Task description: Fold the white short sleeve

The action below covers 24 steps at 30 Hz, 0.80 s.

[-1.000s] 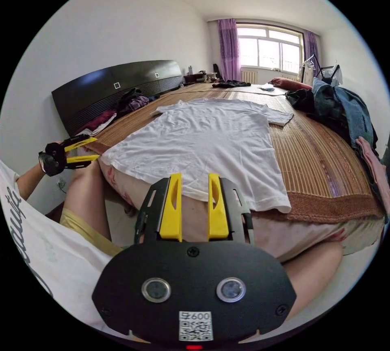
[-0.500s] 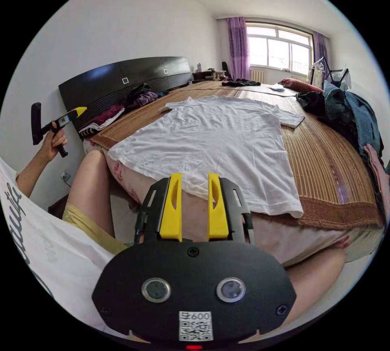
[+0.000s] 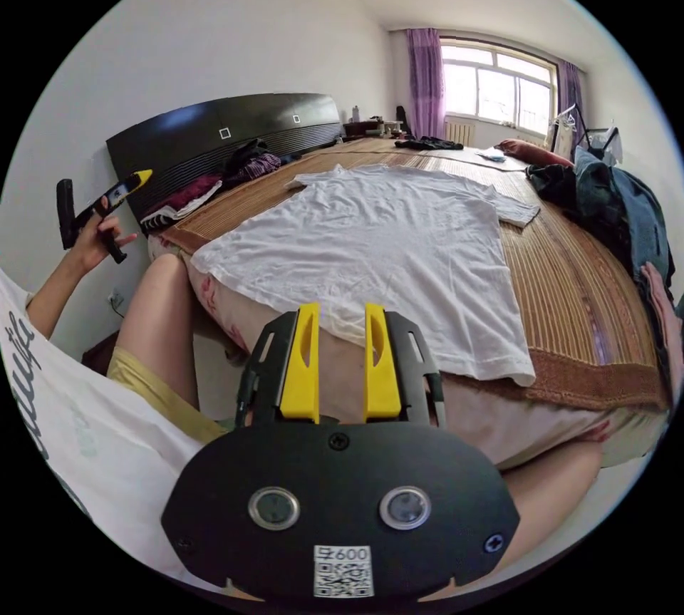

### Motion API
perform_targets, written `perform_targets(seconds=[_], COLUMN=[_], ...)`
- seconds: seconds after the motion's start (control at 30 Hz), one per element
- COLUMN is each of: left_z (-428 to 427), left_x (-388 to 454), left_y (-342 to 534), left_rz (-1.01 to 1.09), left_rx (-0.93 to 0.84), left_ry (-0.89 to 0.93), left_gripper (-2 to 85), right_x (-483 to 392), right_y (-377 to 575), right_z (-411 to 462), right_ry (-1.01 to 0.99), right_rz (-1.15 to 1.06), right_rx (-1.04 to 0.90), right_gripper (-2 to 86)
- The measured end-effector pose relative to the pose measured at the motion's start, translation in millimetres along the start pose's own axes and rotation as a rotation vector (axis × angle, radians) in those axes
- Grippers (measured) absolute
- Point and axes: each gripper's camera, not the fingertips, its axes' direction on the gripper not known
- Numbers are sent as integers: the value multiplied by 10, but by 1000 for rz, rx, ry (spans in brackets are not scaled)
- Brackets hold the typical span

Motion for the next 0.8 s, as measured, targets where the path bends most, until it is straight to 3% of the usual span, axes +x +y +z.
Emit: perform_targets(seconds=[0.13, 0.2, 0.4, 0.5, 0.8], left_z=[419, 694, 958, 1109, 1256], left_x=[438, 813, 1671, 1794, 2010], left_y=[-165, -126, 236, 192, 18], left_rz=[226, 516, 1149, 1164, 1248], left_rx=[-300, -453, -377, -443, -489], left_ry=[-197, -240, -450, -356, -317], left_gripper=[19, 30, 79, 104, 98], right_x=[-103, -180, -200, -117, 338], right_y=[82, 124, 266, 412, 925], right_z=[141, 271, 576, 679, 968], right_ry=[-17, -55, -118, -137, -160], right_rz=[-117, -188, -258, -273, -248], right_rx=[3, 7, -5, -20, -64], right_gripper=[82, 84, 83, 81, 82])
